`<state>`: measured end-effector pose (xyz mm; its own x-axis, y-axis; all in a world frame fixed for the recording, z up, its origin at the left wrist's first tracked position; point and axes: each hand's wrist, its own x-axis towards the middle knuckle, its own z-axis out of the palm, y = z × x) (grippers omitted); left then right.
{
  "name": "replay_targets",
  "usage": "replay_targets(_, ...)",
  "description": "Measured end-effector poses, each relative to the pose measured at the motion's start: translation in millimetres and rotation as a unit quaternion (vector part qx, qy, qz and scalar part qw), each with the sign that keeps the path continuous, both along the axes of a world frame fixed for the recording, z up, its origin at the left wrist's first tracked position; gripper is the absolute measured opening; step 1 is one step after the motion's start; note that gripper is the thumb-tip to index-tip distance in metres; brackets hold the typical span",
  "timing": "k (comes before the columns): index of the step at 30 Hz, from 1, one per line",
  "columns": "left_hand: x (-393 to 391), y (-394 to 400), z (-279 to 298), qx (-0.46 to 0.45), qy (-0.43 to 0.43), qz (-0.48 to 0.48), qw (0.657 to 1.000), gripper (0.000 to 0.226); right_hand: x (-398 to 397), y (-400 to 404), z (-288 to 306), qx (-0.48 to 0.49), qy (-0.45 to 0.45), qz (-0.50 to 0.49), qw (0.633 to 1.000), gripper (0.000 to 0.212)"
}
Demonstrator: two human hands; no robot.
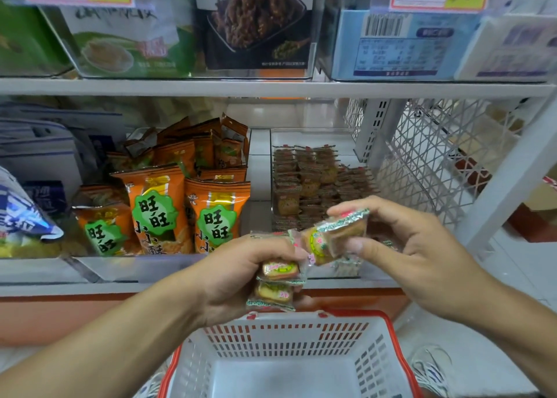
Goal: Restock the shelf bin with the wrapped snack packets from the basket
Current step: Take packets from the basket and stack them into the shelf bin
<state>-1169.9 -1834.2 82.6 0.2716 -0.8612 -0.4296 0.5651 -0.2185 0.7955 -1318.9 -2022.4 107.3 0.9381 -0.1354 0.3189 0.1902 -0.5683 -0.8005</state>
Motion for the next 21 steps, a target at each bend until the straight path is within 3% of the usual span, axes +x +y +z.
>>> replay_targets(4,-2,-1,-1,0.03,-0.056,-0.049,0.997,0.031,1,-5,-2,-0.02,0.124,0.034,0.992,0.038)
replay_targets(8,-3,-3,-4,0.05,-0.049,-0.076,0.995,0.036,4,-6,-3,-0.023,0.207,0.068,0.976,0.043)
replay_targets(14,-4,-15,-2,0.053,0.021,0.032,0.998,0.027,14,-27,-5,0.166,0.234,0.091,0.954,0.045)
replay_targets(17,-4,-25,1,0.045,0.013,0.116,0.992,0.034,31,-44,-12,0.256,0.182,-0.045,0.948,0.039)
replay_targets(21,-12,-40,5,0.028,0.024,0.159,0.987,0.059,69,-63,-27,0.103,0.143,-0.276,0.945,0.041)
